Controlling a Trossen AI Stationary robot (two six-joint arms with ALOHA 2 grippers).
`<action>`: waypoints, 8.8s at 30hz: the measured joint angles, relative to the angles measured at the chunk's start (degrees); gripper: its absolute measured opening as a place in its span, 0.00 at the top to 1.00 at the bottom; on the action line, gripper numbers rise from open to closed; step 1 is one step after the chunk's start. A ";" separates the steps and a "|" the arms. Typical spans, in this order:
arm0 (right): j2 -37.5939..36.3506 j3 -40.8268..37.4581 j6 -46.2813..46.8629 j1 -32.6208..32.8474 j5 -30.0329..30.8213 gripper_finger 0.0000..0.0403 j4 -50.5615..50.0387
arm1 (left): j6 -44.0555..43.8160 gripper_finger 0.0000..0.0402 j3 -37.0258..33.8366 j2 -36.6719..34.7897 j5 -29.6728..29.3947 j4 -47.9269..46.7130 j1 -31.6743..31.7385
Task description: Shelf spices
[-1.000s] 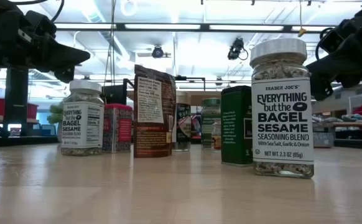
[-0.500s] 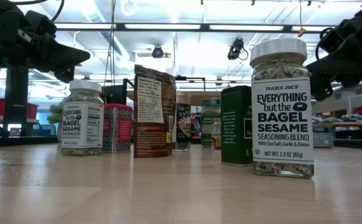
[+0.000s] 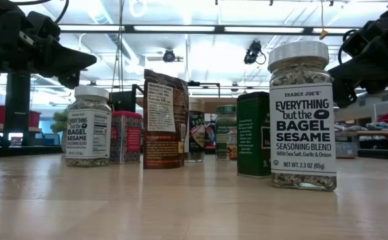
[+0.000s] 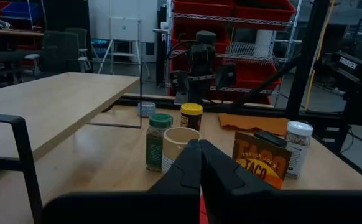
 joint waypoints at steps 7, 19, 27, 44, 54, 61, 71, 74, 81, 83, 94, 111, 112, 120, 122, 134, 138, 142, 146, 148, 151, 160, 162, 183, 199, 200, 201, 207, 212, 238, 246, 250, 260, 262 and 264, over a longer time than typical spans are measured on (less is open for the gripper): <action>0.00 0.00 0.00 0.00 -0.01 0.17 -0.01 | 0.00 0.99 0.00 -0.01 0.01 0.00 -0.01; 0.00 0.00 0.00 0.00 -0.01 0.17 0.00 | 0.00 0.99 0.01 -0.01 0.02 0.01 -0.02; -0.01 0.00 0.00 -0.01 0.00 0.17 -0.01 | 0.00 0.99 0.00 -0.01 0.00 0.00 -0.01; 0.00 0.00 0.00 0.00 0.00 0.17 0.00 | 0.00 0.99 -0.01 0.00 0.00 -0.01 -0.01; 0.00 0.00 0.00 0.01 0.01 0.17 0.00 | 0.00 0.99 -0.01 0.00 0.02 -0.01 0.00; -0.01 0.00 0.00 0.00 0.00 0.17 -0.01 | 0.00 0.99 -0.01 0.00 0.01 -0.01 0.00; 0.00 0.00 0.00 0.01 0.01 0.17 -0.01 | 0.00 0.99 -0.01 -0.01 0.00 -0.01 0.00; 0.00 0.00 0.00 0.01 0.01 0.17 -0.01 | 0.00 0.99 -0.01 0.00 0.00 0.00 0.00; -0.02 0.00 0.00 -0.01 -0.01 0.17 0.02 | 0.00 0.99 -0.01 0.01 0.02 0.01 0.00; 0.00 0.00 0.00 0.00 0.00 0.17 -0.01 | 0.00 0.99 -0.01 0.00 0.02 0.00 -0.02; 0.00 0.00 0.00 0.01 0.00 0.17 0.02 | 0.00 0.99 0.01 0.01 0.00 -0.01 -0.02; 0.00 0.00 0.01 0.00 -0.01 0.17 0.00 | 0.00 0.99 -0.01 0.00 0.01 0.00 -0.01; 0.00 0.00 0.00 0.01 0.01 0.17 -0.01 | 0.00 0.99 -0.01 -0.01 0.02 -0.01 0.00; 0.00 0.00 0.00 0.00 0.01 0.17 0.01 | 0.00 0.99 0.00 0.01 0.01 0.00 -0.01; 0.00 0.00 0.00 -0.01 -0.01 0.17 0.00 | 0.00 0.99 -0.01 0.01 0.01 0.00 0.00; 0.00 0.00 0.02 0.01 0.01 0.17 -0.01 | 0.00 0.99 0.01 -0.01 0.01 0.00 -0.01; 0.00 0.00 0.00 -0.01 -0.01 0.17 -0.01 | 0.00 0.99 -0.01 -0.01 0.00 0.01 -0.02; 0.00 0.00 0.02 -0.01 0.00 0.17 -0.01 | 0.00 0.99 0.00 0.01 0.00 0.01 -0.01; -0.02 0.00 0.00 -0.01 -0.01 0.17 -0.01 | 0.00 0.99 -0.01 -0.01 0.02 -0.01 0.00; 0.00 0.01 0.00 -0.01 0.00 0.17 0.01 | 0.00 0.99 -0.01 -0.01 0.02 -0.01 0.00; 0.00 0.00 0.00 0.01 0.00 0.17 0.00 | 0.00 0.99 0.00 0.01 0.01 0.00 -0.01; -0.01 0.00 0.00 -0.01 0.01 0.17 -0.01 | 0.00 0.99 0.00 0.01 0.01 0.01 -0.01; 0.00 0.00 0.00 -0.01 0.01 0.17 0.01 | 0.00 0.99 0.01 0.00 0.01 0.00 -0.01; 6.88 0.04 1.43 -0.03 1.51 0.23 -2.18 | 0.00 0.99 -0.01 -0.01 0.00 0.01 -0.02; 29.08 3.23 2.88 0.01 6.35 0.25 6.76 | 0.00 0.99 -0.01 -0.01 0.00 0.03 0.00; 30.87 4.38 2.05 0.01 6.37 0.25 6.84 | 0.00 0.99 -0.01 -0.01 0.01 0.03 -0.01; 32.62 5.55 1.30 0.01 6.37 0.25 6.92 | 0.00 0.99 0.01 0.00 0.02 0.02 -0.02; 43.05 10.20 -3.64 -0.05 7.59 0.25 7.06 | 0.00 0.99 -0.01 -0.01 0.01 0.01 -0.01; 50.38 12.95 -3.29 -0.05 7.37 0.25 8.17 | 0.00 0.99 -0.01 -0.01 0.01 0.02 0.00; 64.35 28.01 -4.16 -1.82 6.15 0.51 14.02 | 0.00 0.99 -0.01 0.01 0.02 0.33 -0.01; 59.80 47.66 -3.89 -2.05 9.29 0.51 -16.09 | 0.00 0.99 -0.01 0.01 0.02 0.83 -0.02; 60.21 57.27 -4.08 -3.77 14.52 0.51 -24.22 | 0.00 0.99 -0.01 0.01 0.02 1.47 -0.01; 64.55 73.63 -0.01 -17.98 21.16 0.51 -30.84 | 0.00 0.99 -0.01 0.01 0.02 1.45 -0.02; 66.62 75.85 0.58 -21.34 21.18 0.51 -31.53 | 0.00 0.99 -0.01 0.01 0.01 1.46 0.00; 68.79 77.63 0.62 -24.70 21.13 0.51 -31.93 | 0.00 0.99 0.00 0.01 0.00 1.65 -0.01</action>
